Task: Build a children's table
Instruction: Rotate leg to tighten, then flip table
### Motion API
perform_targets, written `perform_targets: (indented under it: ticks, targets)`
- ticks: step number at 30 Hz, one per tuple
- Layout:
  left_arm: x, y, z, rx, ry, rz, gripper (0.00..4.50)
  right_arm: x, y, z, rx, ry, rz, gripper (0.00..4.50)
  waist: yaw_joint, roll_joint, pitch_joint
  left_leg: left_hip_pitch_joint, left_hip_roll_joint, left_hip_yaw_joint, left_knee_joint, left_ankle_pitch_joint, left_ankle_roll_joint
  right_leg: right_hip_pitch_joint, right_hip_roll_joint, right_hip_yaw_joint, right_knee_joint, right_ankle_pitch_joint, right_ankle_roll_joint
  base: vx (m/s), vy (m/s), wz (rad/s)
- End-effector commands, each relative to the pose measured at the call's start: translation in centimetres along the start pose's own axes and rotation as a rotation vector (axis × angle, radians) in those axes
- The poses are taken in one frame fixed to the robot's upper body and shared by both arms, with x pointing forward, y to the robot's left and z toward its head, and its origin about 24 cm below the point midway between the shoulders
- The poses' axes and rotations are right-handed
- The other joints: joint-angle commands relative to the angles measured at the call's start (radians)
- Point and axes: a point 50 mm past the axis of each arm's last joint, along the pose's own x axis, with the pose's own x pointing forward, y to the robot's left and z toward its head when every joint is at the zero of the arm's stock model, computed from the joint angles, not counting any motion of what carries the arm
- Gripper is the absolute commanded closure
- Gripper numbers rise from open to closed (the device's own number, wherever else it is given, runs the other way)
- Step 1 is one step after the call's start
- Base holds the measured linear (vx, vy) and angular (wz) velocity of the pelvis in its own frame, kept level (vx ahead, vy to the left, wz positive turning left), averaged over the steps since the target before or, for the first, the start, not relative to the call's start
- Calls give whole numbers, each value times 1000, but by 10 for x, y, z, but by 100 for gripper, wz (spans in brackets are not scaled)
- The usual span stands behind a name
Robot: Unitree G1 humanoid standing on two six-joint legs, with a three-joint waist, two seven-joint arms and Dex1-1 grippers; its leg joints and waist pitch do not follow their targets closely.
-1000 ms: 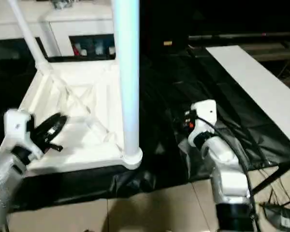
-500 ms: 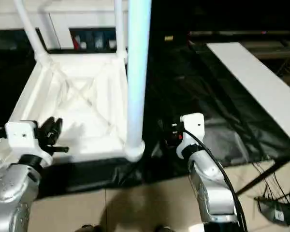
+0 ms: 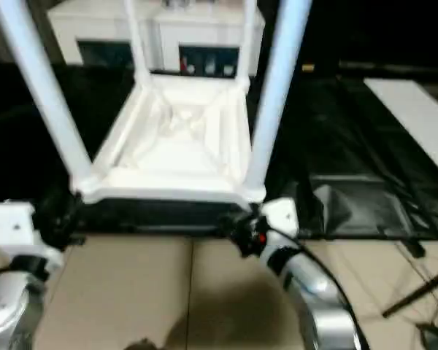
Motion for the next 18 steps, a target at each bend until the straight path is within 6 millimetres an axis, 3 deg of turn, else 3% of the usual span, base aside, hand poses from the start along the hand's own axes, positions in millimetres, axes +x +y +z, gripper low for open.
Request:
perform_targets:
  ticks: [1, 3, 4, 5, 6, 8, 10, 11, 12, 13, 14, 15, 16, 17, 18]
  targets:
    - [1, 0, 4, 13, -24, 6, 234, 0, -3, 4, -11, -25, -4, 45, -27, 11, -16, 46, 67, -35, -162, -568, -59, -9, -71, 23, -123, -365, -69, -86, 92, 1]
    - [3, 3, 3, 24, -19, 12, 229, 3, -1, 7, -12, -48, 10, 37, -40, 2, -17, 43, 58, -34, -169, -527, -64, 5, -88, 23, -149, -458, -30, -80, 83, -3]
    - [4, 3, 3, 26, -18, 10, 222, 4, 0, 8, -11, -58, 19, 28, -43, 11, -17, 41, 59, -36, -174, -523, -67, 8, -89, 21, -151, -454, -26, -75, 69, -13]
    - [6, 3, 4, 20, -23, 2, 222, 6, 2, 9, -19, -69, 26, 28, -52, 8, -23, 31, 59, -39, -181, -488, -64, 23, -91, 17, -152, -406, -21, -75, 69, -13]
    - [8, 2, 4, 21, -25, 2, 198, 8, 3, 10, -22, -80, 29, 9, -56, 12, -26, 24, 61, -39, -187, -457, -63, 30, -91, 15, -151, -350, -24, -66, 58, -17]
    - [12, 3, 4, 26, -27, 4, 190, 11, 4, 12, -25, -96, 25, 1, -66, 9, -26, 16, 61, -37, -188, -413, -59, 29, -93, 18, -148, -291, -40, -64, 43, -14]
    - [16, 4, 4, 18, -24, 8, 162, 13, 4, 15, -26, -117, 10, 0, -70, 1, -17, 24, 56, -29, -184, -439, -49, 14, -98, 21, -163, -399, -38, -78, 22, -8]
    - [21, 5, 4, 15, -20, 19, 151, 16, 3, 17, -24, -135, -3, 0, -73, 8, -14, 34, 50, -30, -179, -473, -49, 9, -98, 14, -176, -490, -25, -83, 17, -7]
    - [26, 7, 5, 13, -14, 29, 151, 19, 4, 20, -27, -156, -10, 0, -79, 10, -14, 44, 46, -30, -176, -510, -44, 5, -94, -6, -186, -547, -5, -84, 16, -8]
    - [26, 7, 5, 13, -14, 29, 146, 19, 4, 20, -27, -156, -10, 0, -83, 10, -12, 43, 47, -31, -180, -529, -41, 9, -91, -20, -189, -551, 5, -70, 15, -12]
    - [30, 9, 7, 16, -20, 38, 131, 22, 5, 24, -30, -174, -13, 0, -89, 19, -11, 27, 55, -34, -196, -574, -35, 30, -84, -49, -180, -520, 19, -70, 15, -12]
    - [38, 11, 9, 20, -30, 46, 131, 27, 6, 28, -40, -192, -12, 0, -84, 33, -8, -9, 75, -24, -252, -668, -38, 70, -58, -80, -118, -413, 11, -107, -1, -9]
    - [41, 12, 11, 20, -35, 48, 118, 30, 6, 29, -42, -199, -11, 0, -13, 42, -28, -99, 94, 10, -302, -738, -37, 141, -39, -76, 64, -124, -5, -112, -65, 22]
    - [42, 12, 11, 21, -35, 49, 110, 30, 7, 30, -42, -200, -11, 0, 20, 42, -29, -84, 91, 50, -307, -664, -13, 104, -30, -49, 64, -89, -1, -112, -65, 22]
    - [48, 15, 13, 32, -32, 62, 105, 34, 7, 33, -41, -210, -5, 0, -29, -37, -45, 58, 44, 30, -148, -371, -46, -14, -114, 28, -96, -533, 43, 14, -159, 25]
